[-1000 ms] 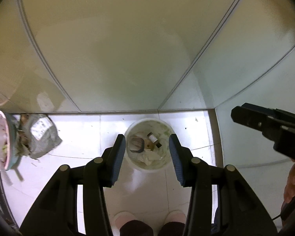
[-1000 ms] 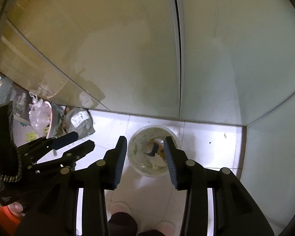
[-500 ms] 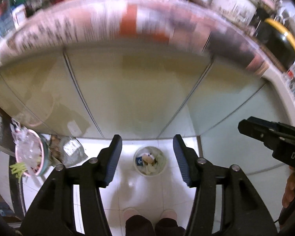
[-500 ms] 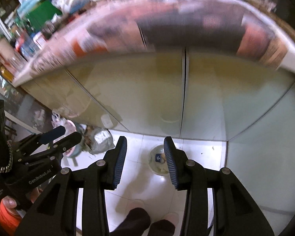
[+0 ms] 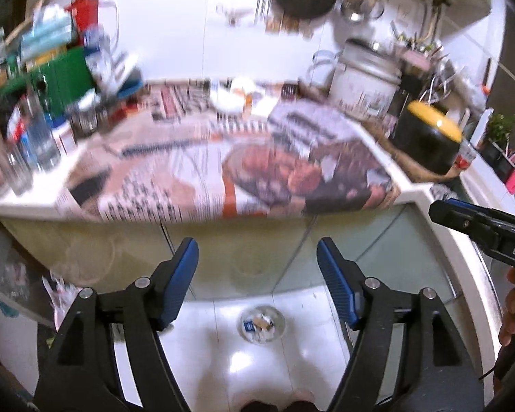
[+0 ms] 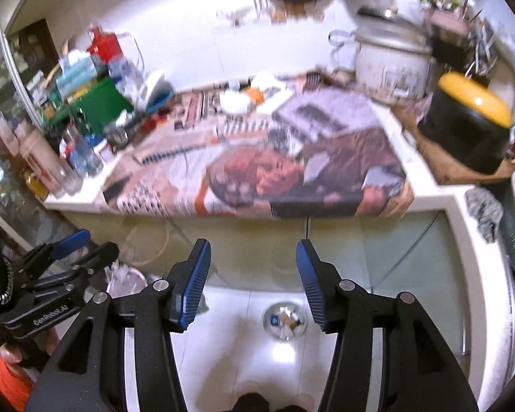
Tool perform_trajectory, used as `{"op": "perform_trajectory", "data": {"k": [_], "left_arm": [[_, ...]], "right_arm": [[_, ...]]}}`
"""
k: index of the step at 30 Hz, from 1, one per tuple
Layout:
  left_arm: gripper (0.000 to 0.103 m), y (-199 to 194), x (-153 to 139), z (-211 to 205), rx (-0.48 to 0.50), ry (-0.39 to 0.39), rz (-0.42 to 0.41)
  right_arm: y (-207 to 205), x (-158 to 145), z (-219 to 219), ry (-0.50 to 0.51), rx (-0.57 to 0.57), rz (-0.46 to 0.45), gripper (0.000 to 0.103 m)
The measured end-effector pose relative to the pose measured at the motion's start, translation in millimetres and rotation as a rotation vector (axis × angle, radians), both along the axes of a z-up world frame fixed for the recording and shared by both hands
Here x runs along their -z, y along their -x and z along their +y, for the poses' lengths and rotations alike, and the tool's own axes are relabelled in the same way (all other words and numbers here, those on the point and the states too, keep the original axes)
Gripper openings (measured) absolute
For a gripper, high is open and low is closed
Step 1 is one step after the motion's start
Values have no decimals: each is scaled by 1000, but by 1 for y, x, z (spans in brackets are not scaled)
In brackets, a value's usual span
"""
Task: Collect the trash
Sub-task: 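Raise both open tools back toward the counter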
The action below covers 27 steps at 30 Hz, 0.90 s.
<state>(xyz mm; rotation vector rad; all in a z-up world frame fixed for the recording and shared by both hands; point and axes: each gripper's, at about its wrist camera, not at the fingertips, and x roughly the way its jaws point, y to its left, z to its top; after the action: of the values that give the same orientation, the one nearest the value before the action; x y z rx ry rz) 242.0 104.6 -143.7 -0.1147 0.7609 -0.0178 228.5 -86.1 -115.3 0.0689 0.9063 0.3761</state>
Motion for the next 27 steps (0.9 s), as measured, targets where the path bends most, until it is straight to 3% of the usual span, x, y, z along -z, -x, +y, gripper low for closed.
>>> {"op": "perform_trajectory", "data": {"k": [5, 7, 13, 18, 27], "left_arm": [[78, 1, -39, 11, 6, -11, -75], [85, 0, -48, 14, 1, -19, -99], [90, -20, -69, 15, 2, -34, -147], [95, -49, -80, 9, -17, -51, -187], [96, -142, -98, -10, -81, -70, -209]], "right_arm": [[4, -33, 5, 4, 43, -82, 48], [2, -41, 3, -8, 61, -106, 48], [-11, -61, -3, -29, 86, -173, 48], [-35, -68, -9, -36, 79, -222, 52], [-121, -75, -33, -46, 21, -250, 56]]}}
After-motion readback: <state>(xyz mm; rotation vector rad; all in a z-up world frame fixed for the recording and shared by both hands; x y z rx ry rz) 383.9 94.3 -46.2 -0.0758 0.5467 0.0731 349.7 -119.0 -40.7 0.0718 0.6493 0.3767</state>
